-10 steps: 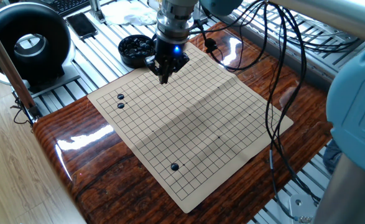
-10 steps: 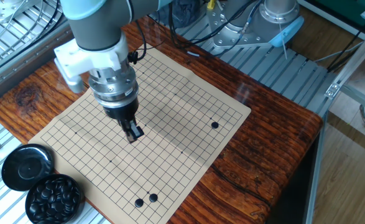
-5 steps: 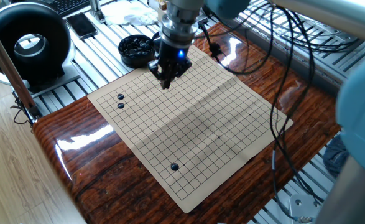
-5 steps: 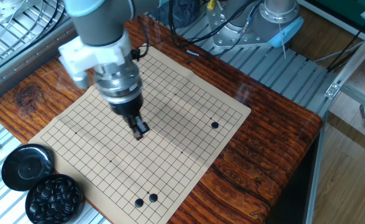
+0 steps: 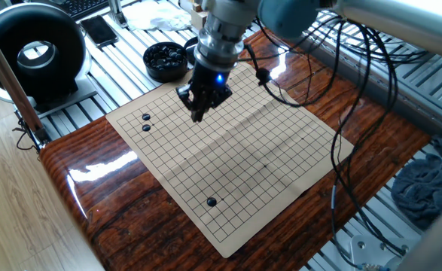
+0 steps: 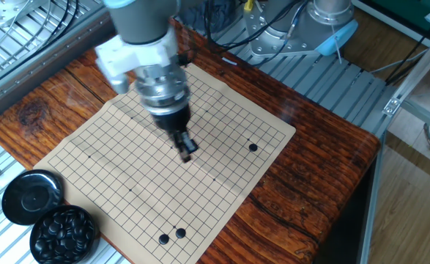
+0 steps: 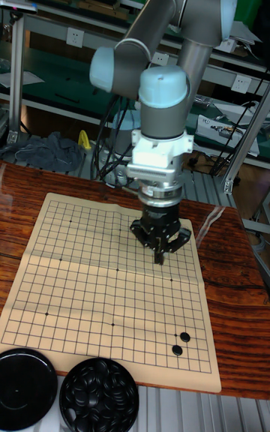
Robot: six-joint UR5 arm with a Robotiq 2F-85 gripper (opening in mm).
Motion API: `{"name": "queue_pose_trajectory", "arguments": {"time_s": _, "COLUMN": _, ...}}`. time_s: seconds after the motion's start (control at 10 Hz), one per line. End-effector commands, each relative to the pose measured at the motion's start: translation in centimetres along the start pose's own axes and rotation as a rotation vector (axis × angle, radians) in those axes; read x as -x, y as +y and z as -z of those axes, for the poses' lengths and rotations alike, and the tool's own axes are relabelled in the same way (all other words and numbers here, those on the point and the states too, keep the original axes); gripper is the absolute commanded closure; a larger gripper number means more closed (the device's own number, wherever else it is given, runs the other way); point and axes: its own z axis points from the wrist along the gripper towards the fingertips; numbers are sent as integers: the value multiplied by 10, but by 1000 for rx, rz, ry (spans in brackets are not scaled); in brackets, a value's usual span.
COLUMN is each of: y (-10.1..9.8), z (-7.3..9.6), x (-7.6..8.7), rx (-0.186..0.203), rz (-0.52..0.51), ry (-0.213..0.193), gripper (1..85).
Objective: Play the first move as black on the 3-4 point in the upper right corner of the Go board
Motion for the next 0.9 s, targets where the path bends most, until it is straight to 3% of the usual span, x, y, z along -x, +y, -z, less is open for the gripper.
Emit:
{"name": "queue_pose_trajectory", "arguments": {"time_s": 0.0, "y": 2, "z": -1, "x": -28, "rx": -33, "rz": -11, "ry": -17, "gripper": 843}}
{"name": "queue_pose_trajectory", "arguments": {"time_s": 0.1, "y": -5, "z": 0, "x": -25, "rx": -61, "rz": -6, "ry": -28, "gripper": 843}}
{"name": "queue_pose_trajectory", "arguments": {"time_s": 0.3, "y": -4, "z": 0, "x": -24, "rx": -54, "rz": -11, "ry": -35, "gripper": 843}}
{"name": "queue_pose_trajectory", "arguments": {"time_s": 0.4, "y": -7, "z": 0, "x": -23, "rx": -69, "rz": 5, "ry": -38, "gripper": 843}}
{"name": "queue_pose_trajectory", "arguments": {"time_s": 0.6, "y": -23, "z": 2, "x": -23, "rx": -128, "rz": 36, "ry": -35, "gripper": 843}}
{"name": "queue_pose_trajectory", "arguments": {"time_s": 0.8, "y": -32, "z": 3, "x": -19, "rx": -160, "rz": 65, "ry": -26, "gripper": 843}}
